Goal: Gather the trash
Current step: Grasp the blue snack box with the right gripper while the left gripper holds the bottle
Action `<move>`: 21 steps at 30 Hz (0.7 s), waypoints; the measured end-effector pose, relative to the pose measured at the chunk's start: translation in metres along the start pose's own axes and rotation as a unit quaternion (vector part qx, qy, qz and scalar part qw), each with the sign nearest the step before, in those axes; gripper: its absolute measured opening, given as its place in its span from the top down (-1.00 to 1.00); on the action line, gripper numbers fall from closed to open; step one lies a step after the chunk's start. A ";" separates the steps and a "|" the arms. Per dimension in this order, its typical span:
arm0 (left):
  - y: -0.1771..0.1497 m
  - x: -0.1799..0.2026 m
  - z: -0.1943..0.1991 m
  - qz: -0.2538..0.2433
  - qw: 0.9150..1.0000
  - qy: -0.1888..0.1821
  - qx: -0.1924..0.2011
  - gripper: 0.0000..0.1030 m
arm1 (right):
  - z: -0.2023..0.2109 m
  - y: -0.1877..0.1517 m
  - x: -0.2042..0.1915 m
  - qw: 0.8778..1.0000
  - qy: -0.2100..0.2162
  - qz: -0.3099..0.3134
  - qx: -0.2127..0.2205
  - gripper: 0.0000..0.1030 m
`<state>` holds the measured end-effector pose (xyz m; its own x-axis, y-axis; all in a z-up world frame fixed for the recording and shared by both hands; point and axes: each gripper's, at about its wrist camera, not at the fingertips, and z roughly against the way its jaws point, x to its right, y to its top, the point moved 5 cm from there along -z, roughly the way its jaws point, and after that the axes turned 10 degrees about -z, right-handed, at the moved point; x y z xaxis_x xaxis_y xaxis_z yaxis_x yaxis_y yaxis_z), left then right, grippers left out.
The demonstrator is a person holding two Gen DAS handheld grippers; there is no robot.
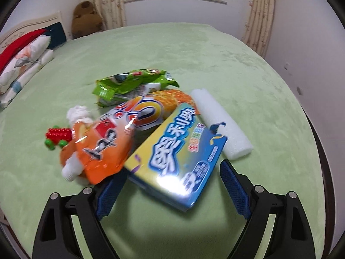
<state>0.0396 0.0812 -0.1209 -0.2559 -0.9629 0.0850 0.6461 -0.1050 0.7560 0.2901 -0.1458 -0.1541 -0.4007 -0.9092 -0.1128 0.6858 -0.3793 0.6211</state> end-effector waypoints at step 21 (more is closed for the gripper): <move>0.004 0.035 0.016 -0.023 1.000 -0.007 0.006 0.08 | 0.132 -0.056 0.074 0.990 0.111 0.066 0.061 -0.32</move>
<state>0.0221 0.0513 -0.1041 -0.2946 -0.9538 0.0591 0.6245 -0.1453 0.7674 0.1425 -0.1690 -0.0949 -0.1609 -0.9698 -0.1834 0.6396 -0.2439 0.7290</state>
